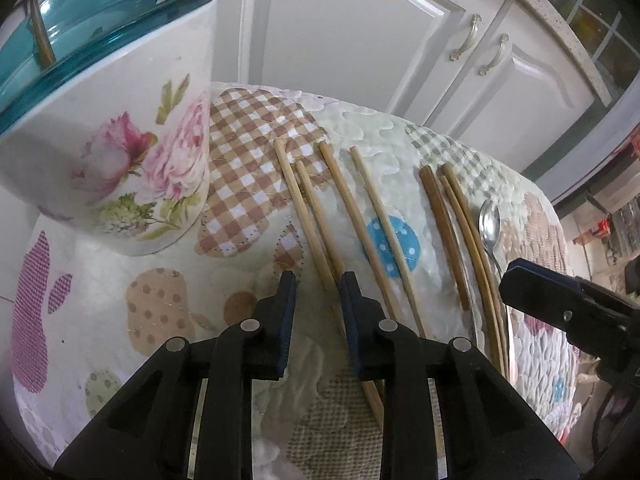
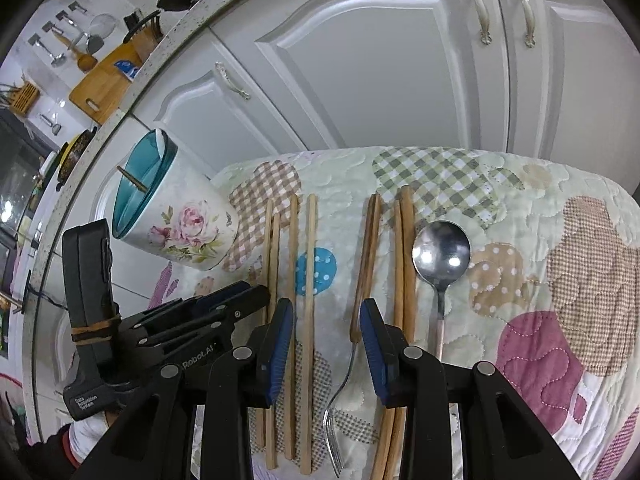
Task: Organize utensils
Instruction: 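Close the left tool on one chopstick while the right tool grasps another chopstick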
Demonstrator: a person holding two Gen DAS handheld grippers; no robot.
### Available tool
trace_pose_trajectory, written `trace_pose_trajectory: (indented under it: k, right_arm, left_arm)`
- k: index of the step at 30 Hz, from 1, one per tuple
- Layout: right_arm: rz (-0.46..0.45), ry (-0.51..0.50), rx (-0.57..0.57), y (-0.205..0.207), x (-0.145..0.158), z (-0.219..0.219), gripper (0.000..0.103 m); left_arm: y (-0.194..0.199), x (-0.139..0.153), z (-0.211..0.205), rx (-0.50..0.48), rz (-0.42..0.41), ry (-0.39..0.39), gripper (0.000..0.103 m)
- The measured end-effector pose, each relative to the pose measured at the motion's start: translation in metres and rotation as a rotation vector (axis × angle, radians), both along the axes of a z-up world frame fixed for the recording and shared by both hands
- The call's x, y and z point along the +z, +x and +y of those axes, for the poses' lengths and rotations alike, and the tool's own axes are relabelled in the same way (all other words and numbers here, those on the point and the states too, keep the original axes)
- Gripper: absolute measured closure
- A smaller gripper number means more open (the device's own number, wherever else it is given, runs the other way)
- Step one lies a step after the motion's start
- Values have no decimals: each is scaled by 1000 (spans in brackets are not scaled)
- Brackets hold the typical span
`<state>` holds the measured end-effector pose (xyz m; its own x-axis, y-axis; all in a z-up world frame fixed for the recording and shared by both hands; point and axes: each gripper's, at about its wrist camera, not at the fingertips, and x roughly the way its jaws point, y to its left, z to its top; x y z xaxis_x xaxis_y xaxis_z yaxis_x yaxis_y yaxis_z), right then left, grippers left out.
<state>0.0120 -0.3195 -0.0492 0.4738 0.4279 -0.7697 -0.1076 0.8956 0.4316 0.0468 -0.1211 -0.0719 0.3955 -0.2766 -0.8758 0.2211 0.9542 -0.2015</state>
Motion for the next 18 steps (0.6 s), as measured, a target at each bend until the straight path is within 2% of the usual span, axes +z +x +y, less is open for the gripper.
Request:
trace_pose_trajectory:
  k: [2, 5, 6, 15, 18]
  right_arm:
    - [-2, -15, 18, 2, 0, 4, 70]
    - [-5, -41, 40, 11, -2, 13, 70]
    - [-6, -48, 49, 14, -3, 17, 73]
    - [5, -151, 121, 68, -17, 55, 81]
    - [34, -199, 126, 84, -30, 63, 90]
  left_arm:
    - [2, -2, 1, 9, 11, -4, 82]
    - [5, -2, -2, 10, 8, 12, 90]
    - [6, -3, -3, 8, 10, 9, 94]
    - [-10, -3, 24, 47, 39, -48, 99]
    - [-19, -3, 31, 48, 43, -57, 99]
